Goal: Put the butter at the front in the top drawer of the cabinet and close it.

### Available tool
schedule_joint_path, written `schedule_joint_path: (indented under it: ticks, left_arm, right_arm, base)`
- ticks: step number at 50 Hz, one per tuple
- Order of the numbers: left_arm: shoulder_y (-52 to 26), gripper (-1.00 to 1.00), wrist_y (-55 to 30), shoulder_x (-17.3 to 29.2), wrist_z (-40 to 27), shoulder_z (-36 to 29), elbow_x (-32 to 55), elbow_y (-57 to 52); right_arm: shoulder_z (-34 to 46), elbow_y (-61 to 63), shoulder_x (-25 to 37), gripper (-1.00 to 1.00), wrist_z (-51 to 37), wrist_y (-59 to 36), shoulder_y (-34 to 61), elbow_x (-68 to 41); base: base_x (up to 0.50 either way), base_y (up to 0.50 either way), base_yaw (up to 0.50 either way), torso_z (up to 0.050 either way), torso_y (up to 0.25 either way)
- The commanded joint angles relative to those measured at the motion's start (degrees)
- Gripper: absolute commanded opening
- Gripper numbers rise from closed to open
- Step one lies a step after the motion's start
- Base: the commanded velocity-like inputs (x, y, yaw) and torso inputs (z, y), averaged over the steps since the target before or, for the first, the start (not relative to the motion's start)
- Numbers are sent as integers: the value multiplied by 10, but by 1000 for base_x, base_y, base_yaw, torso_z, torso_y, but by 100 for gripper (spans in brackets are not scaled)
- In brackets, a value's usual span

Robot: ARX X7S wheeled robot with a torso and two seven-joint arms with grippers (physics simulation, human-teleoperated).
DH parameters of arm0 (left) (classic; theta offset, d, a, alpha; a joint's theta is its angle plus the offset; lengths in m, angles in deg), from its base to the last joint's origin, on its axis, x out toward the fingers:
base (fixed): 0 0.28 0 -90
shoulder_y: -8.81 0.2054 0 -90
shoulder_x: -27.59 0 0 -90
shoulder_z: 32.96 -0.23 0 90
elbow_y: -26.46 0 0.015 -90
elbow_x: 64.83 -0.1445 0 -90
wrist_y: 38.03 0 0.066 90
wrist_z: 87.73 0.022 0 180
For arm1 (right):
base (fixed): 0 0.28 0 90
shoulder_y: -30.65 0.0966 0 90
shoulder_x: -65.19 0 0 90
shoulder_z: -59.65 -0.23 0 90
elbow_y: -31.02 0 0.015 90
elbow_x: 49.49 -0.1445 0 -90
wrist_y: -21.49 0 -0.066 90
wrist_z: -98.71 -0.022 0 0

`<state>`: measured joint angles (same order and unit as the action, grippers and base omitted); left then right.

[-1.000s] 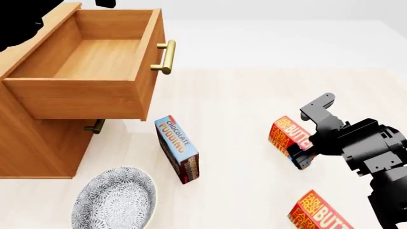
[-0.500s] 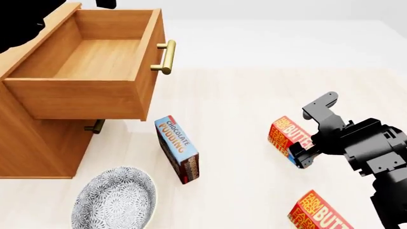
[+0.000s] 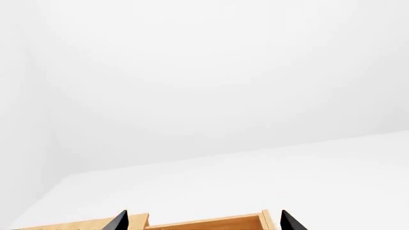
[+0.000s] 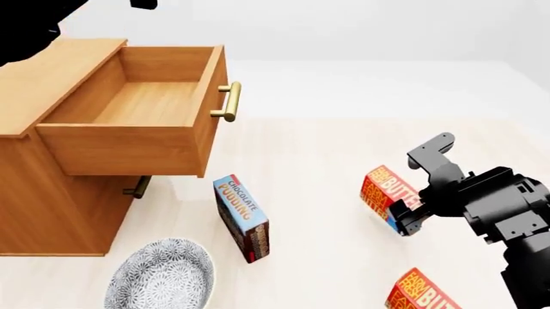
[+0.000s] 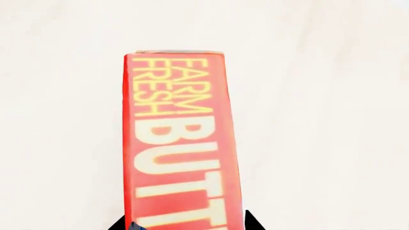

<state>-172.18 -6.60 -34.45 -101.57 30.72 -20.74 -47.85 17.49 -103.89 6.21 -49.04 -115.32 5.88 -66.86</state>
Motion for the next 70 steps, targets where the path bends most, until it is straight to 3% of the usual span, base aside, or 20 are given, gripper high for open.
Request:
schedule_joint_path:
  ticks: [1,8,16,38,52,70]
  left_arm:
    - [1,100,-8,3,-4,8,10,-6]
    - [3,100,-12,7,-5,13,16,-13]
    - [14,100,-7,15,2,21,26,-27]
    - [48,100,21,48,66,-3,36,-99]
    - [86,100,103,67,143,-66,-14,-136]
    - [125,100,173,153,232,-147,-79,-263]
  right_arm:
    - [-6,29,6,-100,-3,-10,10,4]
    - [-12,70,17,-100,-11,-35,16,0]
    - [-31,199,54,-100,-32,-95,47,-10]
    - [5,433,103,-100,-5,-213,203,9]
    - [60,535,144,-100,4,-211,240,45]
    - [117,618,222,-100,-29,-109,265,138]
  base:
    - [0,0,0,0,250]
    - [0,0,0,0,250]
    - [0,0,0,0,250]
    - [0,0,0,0,2]
    - [0,0,0,0,1]
    - [-1,0,0,0,1]
